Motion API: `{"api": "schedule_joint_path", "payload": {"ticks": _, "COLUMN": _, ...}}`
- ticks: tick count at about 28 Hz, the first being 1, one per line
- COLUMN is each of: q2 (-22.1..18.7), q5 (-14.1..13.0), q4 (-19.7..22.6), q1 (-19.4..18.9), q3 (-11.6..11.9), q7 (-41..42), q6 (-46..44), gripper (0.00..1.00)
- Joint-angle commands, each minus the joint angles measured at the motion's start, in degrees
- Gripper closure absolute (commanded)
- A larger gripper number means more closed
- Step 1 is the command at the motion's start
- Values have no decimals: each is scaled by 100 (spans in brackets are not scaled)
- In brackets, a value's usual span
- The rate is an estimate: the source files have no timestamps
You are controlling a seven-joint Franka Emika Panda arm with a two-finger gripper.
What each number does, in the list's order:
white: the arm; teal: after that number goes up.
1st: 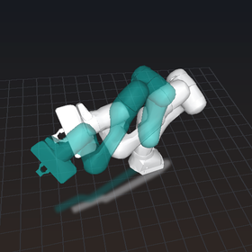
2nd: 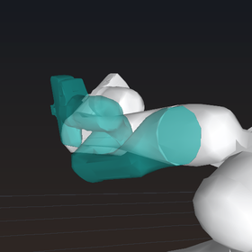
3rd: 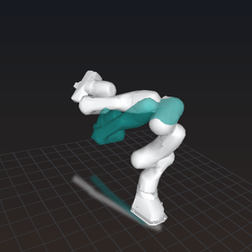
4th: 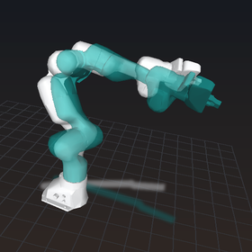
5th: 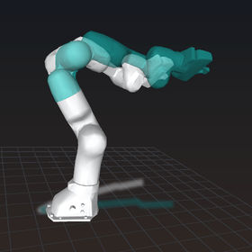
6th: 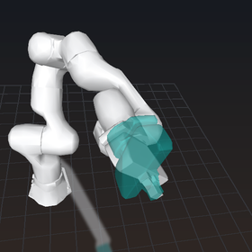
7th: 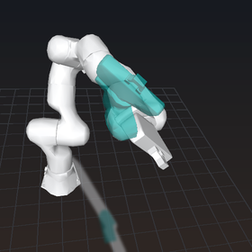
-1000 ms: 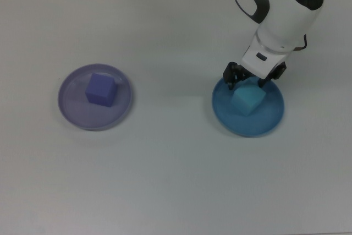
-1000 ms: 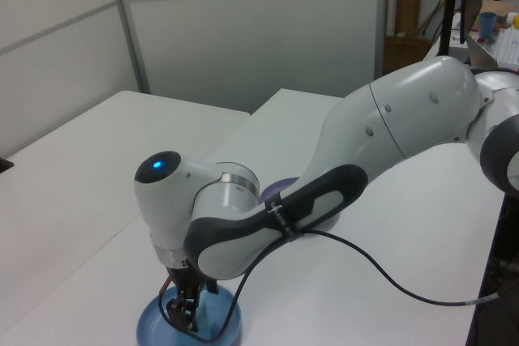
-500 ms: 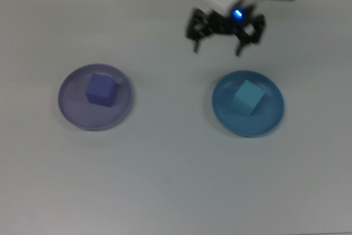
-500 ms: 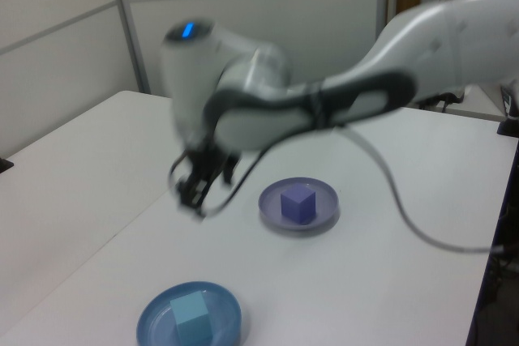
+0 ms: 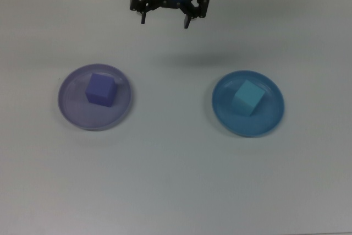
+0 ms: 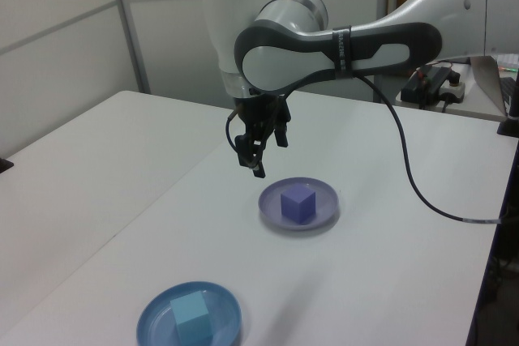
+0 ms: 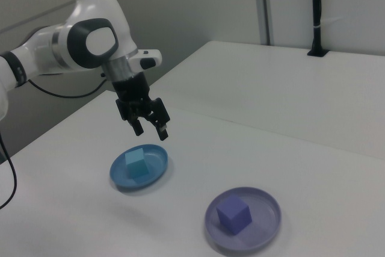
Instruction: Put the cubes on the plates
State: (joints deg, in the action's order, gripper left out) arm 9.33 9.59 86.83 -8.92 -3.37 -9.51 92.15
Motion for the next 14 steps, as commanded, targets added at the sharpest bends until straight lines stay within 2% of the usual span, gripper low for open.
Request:
{"api": "schedule_joint_path", "payload": {"ticks": 1, "q2": -142, "q5": -89, "q4": 132, "q1": 110, "q3": 29, "q7": 265, "q6": -48, "gripper": 0}}
{"api": "schedule_joint_path", "payload": {"ticks": 4, "q2": -247, "q5": -202, "q4": 141, "q1": 259, "q3": 20, "q7": 537, "q6": -22, "gripper": 0}}
{"api": "schedule_joint_path", "payload": {"ticks": 8, "q2": -458, "q5": -702, "q4": 158, "q1": 566, "q3": 38, "q7": 678, "q6": -13, "gripper": 0}}
{"api": "schedule_joint_path", "payload": {"ticks": 10, "q2": -563, "q5": -853, "q4": 202, "q1": 681, "q3": 38, "q7": 678, "q6": -13, "gripper": 0}}
{"api": "schedule_joint_path", "payload": {"ticks": 14, "q2": -696, "q5": -1441, "q4": 220, "q1": 1032, "q3": 38, "q7": 1064, "q6": -13, "gripper": 0}}
